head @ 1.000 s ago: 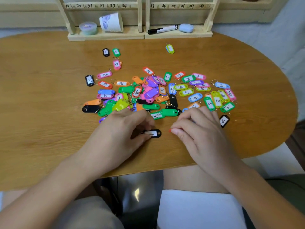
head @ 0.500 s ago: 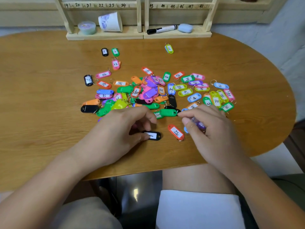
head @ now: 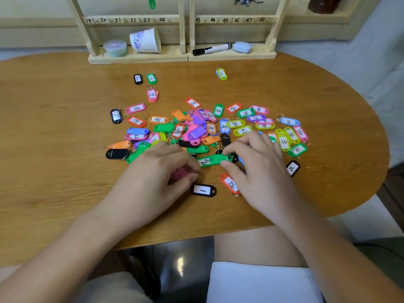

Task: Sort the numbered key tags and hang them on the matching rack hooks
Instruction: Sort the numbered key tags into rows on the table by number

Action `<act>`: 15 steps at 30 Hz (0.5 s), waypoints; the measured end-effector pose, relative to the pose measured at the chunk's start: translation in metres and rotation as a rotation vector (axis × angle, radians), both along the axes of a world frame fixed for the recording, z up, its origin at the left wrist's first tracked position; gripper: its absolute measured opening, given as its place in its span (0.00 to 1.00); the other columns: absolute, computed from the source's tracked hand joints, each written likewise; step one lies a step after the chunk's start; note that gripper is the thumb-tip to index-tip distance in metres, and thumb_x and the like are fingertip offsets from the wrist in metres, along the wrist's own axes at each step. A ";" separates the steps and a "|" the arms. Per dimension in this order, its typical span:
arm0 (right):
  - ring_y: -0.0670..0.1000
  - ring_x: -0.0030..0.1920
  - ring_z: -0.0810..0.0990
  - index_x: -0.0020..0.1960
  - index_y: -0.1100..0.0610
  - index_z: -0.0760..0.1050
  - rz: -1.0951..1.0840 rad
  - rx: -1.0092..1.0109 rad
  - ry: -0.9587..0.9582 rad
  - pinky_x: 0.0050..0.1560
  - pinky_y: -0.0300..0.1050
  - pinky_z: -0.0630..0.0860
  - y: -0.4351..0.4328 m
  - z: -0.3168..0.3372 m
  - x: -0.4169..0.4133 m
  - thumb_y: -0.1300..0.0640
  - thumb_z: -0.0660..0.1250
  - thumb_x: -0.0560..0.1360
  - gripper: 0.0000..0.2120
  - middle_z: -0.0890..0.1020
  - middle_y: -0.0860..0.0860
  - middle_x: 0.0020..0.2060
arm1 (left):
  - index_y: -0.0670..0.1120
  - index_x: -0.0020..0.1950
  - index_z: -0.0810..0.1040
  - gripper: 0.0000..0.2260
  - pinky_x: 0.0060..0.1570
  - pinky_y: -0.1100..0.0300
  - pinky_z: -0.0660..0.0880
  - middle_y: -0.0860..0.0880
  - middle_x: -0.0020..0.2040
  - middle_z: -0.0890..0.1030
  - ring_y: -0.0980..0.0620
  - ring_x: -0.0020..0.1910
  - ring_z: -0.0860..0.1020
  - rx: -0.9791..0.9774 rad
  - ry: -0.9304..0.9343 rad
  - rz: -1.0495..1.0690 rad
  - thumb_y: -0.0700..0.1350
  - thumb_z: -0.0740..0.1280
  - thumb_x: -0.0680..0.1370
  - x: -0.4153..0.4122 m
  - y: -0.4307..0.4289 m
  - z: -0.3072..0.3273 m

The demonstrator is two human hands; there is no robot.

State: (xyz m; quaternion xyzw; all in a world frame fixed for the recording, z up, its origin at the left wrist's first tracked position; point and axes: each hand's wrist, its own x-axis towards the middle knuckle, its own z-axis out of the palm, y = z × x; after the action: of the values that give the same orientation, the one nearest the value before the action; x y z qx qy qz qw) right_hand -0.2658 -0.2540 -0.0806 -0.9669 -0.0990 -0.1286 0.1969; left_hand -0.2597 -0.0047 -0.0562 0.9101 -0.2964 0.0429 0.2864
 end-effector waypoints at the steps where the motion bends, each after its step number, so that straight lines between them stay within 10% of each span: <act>1: 0.51 0.59 0.73 0.56 0.48 0.81 0.000 0.019 0.023 0.61 0.52 0.67 0.000 0.001 0.000 0.48 0.74 0.79 0.08 0.74 0.45 0.53 | 0.56 0.56 0.85 0.06 0.53 0.53 0.77 0.60 0.52 0.80 0.53 0.54 0.77 0.021 -0.036 0.027 0.51 0.72 0.80 0.002 -0.001 -0.002; 15: 0.46 0.55 0.73 0.46 0.46 0.78 0.050 0.099 0.021 0.56 0.48 0.66 -0.019 0.007 -0.016 0.64 0.75 0.71 0.14 0.78 0.40 0.49 | 0.54 0.59 0.85 0.08 0.50 0.49 0.74 0.53 0.50 0.77 0.49 0.51 0.73 0.044 -0.124 0.065 0.50 0.74 0.80 0.019 -0.030 -0.007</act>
State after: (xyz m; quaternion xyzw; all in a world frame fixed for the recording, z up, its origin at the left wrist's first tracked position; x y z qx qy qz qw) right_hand -0.2822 -0.2727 -0.0734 -0.9545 -0.1145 -0.1181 0.2488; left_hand -0.2411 -0.0343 -0.0629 0.9209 -0.2845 0.1021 0.2460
